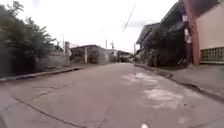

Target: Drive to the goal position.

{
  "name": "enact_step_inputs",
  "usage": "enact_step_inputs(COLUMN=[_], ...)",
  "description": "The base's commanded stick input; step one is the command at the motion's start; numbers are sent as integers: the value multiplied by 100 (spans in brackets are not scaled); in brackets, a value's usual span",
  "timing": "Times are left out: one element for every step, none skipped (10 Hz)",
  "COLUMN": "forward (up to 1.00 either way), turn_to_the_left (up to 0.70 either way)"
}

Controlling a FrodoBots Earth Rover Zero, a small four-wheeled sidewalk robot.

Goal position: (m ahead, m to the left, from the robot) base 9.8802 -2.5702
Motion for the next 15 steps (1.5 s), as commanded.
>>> enact_step_inputs(forward=[100, 100, 100, 100, 100, 100, 100, 100, 100, 100, 100, 100, 100, 100, 100], turn_to_the_left=[0, 0, 0, 0, 0, 0, 0, 0, 0, 0, 0, 0, 0, 0, 0])
